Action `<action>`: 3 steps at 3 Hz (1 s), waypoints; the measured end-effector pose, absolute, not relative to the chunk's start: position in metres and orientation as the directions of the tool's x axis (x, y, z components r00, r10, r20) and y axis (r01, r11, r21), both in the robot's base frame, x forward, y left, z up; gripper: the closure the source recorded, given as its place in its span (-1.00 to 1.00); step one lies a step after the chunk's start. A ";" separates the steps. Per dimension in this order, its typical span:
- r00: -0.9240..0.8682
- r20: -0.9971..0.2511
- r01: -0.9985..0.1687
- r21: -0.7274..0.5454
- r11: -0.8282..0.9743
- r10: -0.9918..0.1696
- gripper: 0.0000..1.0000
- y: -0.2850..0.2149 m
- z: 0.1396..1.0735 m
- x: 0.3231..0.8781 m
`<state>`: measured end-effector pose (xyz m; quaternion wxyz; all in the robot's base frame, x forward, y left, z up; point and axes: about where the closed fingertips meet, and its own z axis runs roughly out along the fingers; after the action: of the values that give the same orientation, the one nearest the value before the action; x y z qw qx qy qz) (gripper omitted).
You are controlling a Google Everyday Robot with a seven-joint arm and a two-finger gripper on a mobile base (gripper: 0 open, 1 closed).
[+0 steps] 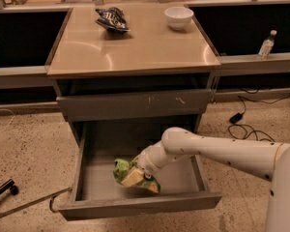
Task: Place green rice chip bag into middle drawer
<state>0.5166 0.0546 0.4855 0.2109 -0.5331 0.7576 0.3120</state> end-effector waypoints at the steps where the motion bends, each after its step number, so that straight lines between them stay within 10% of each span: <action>1: -0.415 -0.640 -0.900 0.391 0.192 -0.646 1.00 0.077 0.413 0.485; 3: -0.412 -0.654 -0.909 0.343 0.237 -0.635 1.00 0.083 0.415 0.506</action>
Offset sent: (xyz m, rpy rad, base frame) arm -0.0362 0.0587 -0.1441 0.2041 0.2844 0.0663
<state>0.5057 0.0833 0.4148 0.1939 -0.5064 0.7621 0.3538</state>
